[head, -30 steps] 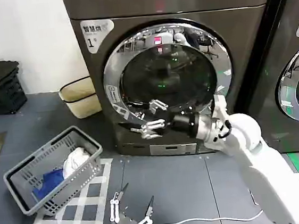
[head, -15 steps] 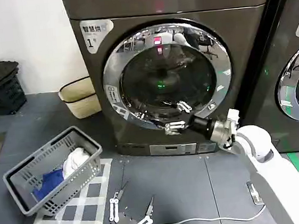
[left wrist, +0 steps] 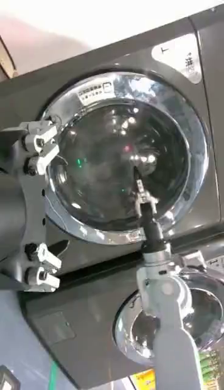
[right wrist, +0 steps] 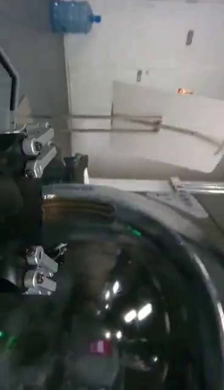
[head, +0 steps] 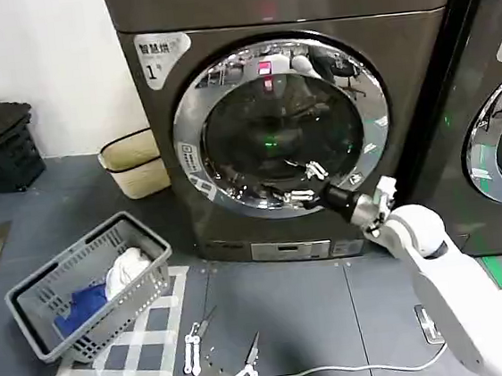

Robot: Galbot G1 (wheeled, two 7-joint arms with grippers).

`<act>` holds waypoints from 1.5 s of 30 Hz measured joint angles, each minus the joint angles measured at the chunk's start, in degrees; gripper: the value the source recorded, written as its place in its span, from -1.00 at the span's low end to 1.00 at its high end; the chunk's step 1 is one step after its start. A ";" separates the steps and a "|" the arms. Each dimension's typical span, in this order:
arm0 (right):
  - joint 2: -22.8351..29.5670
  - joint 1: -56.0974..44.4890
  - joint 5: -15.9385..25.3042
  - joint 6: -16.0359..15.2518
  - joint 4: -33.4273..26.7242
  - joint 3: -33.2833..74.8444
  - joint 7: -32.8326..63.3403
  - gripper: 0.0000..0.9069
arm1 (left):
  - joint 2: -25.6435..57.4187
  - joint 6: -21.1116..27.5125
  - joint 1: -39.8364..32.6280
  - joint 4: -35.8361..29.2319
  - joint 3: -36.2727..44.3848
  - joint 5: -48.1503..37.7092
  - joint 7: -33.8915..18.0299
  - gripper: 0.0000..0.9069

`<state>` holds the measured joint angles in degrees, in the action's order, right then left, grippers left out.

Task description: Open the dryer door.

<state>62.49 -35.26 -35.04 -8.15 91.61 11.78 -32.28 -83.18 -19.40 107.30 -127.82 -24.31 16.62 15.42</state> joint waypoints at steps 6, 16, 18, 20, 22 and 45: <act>1.27 3.17 0.17 0.82 -2.61 -3.22 1.72 1.00 | -0.04 0.03 0.07 -0.01 -0.01 -0.01 0.11 1.00; 3.70 6.90 0.68 1.12 -6.39 -7.16 2.89 1.00 | -0.17 0.03 0.11 -0.01 -0.04 -0.01 0.34 1.00; 4.29 7.51 0.89 1.15 -7.17 -7.72 3.02 1.00 | -0.18 0.02 0.19 0.00 -0.04 0.00 0.36 1.00; 4.74 7.98 1.20 1.23 -7.89 -8.12 3.14 1.00 | -0.22 0.02 0.20 -0.01 -0.06 0.02 0.36 1.00; 5.19 8.41 1.50 1.25 -8.52 -8.46 3.18 1.00 | -0.28 0.02 0.20 -0.01 -0.06 0.07 0.38 1.00; 11.48 13.28 2.81 1.20 -15.26 -12.04 4.87 1.00 | -0.65 -0.09 0.34 -0.29 -0.30 0.08 0.45 1.00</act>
<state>73.97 -21.98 -32.23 -6.95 76.35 -0.26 -27.41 -83.83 -19.49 107.64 -128.11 -24.61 16.70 15.87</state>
